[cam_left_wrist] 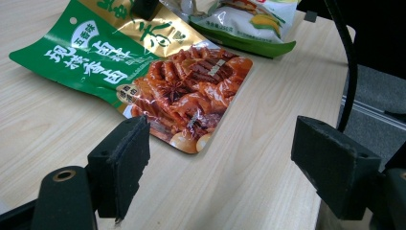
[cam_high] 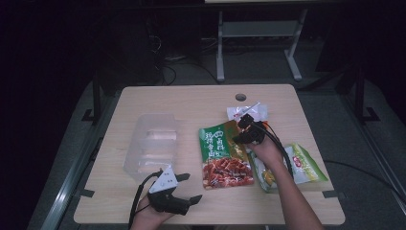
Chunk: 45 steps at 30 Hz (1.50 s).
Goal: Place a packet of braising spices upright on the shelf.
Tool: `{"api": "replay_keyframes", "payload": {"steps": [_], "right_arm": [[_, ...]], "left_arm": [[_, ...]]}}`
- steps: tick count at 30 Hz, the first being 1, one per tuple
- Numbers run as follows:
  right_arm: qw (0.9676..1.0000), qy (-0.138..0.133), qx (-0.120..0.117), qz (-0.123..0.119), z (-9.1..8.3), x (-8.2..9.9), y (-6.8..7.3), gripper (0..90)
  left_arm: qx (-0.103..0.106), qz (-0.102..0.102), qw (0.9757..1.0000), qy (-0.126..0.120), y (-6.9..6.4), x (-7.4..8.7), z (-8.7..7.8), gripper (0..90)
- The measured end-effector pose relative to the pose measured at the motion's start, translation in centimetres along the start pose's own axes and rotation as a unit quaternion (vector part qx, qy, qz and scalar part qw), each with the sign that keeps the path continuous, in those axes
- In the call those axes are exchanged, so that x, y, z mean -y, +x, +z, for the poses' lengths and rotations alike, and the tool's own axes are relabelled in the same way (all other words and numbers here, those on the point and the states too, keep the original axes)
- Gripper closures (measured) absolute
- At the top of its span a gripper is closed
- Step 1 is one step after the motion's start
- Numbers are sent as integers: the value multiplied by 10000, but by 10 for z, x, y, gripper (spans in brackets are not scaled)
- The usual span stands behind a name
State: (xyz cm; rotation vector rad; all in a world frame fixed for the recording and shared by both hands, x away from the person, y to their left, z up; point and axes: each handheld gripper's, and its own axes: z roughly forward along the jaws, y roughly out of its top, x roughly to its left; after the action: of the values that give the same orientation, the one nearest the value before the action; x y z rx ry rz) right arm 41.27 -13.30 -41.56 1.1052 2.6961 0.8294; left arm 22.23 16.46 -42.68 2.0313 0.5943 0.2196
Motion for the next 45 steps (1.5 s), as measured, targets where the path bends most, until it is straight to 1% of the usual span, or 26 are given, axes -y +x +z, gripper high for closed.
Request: {"api": "replay_keyframes", "payload": {"steps": [2,6,10,11,13,14,18,19,20,21,22,23,25,26,30,31,32,34,35,36,37,39,41,42,44,45], "right_arm": [[9999,-22,-164,44,0,0,1,890],[9998,-32,-176,27,-1,0,2,898],[9995,-111,-285,66,-6,2,2,899],[9992,-179,-356,65,-12,3,3,899],[9990,-228,-372,36,-16,4,3,899],[9988,-266,-406,36,-19,4,4,900],[9978,-466,-466,-18,-32,5,8,900],[9978,-466,-466,-18,-32,5,8,900],[9971,-582,-478,-63,-41,6,12,900],[9969,-612,-488,-60,-44,6,13,900],[9965,-675,-490,-89,-47,7,15,900],[9962,-714,-501,-82,-52,8,17,900],[9953,-811,-511,-111,-59,10,20,900],[9948,-865,-511,-174,-63,11,21,900],[9920,-1085,-579,-287,-78,15,26,900],[9917,-1109,-601,-266,-80,15,27,900],[9910,-1158,-612,-290,-83,17,29,900],[9894,-1256,-636,-369,-89,19,31,900],[9885,-1312,-645,-396,-91,20,32,900],[9879,-1344,-654,-410,-94,22,33,900],[9879,-1344,-654,-410,-94,22,33,900],[9857,-1449,-701,-499,-101,25,36,900],[9835,-1539,-726,-614,-106,28,37,900],[9828,-1567,-752,-631,-110,30,39,900],[9821,-1593,-777,-641,-114,31,41,900],[9821,-1593,-777,-641,-114,31,41,900]], "left_arm": [[2,-11,10000,-1,-1,0,0,205],[13,-31,10000,-8,-1,0,3,206],[13,-54,10000,1,-1,-1,5,206],[10,-66,10000,3,-1,-2,6,206],[32,-92,10000,13,-2,-3,9,206],[20,-59,10000,20,-2,-4,10,208],[48,-137,9999,5,0,-8,13,211],[48,-137,9999,5,0,-8,13,211],[19,-140,9999,27,0,-9,15,210],[12,-158,9999,25,1,-10,16,210],[8,-186,9998,30,2,-11,18,209],[-43,-271,9996,-21,2,-12,20,205],[-124,-281,9995,-28,4,-15,24,177],[-159,-288,9995,-26,5,-17,27,175],[-176,-394,9991,8,9,-22,40,165],[-194,-421,9989,3,11,-23,44,164],[-215,-529,9984,-15,11,-24,47,160],[-284,-555,9981,10,15,-26,54,155],[-360,-583,9977,2,17,-26,57,154],[-386,-657,9971,-9,19,-27,60,152],[-386,-657,9971,-9,19,-27,60,152],[-390,-807,9960,16,24,-27,69,152],[-337,-930,9951,30,27,-28,75,152],[-323,-952,9949,52,28,-28,77,154],[-204,-1161,9930,34,33,-29,84,155],[-204,-1161,9930,34,33,-29,84,162]]}}
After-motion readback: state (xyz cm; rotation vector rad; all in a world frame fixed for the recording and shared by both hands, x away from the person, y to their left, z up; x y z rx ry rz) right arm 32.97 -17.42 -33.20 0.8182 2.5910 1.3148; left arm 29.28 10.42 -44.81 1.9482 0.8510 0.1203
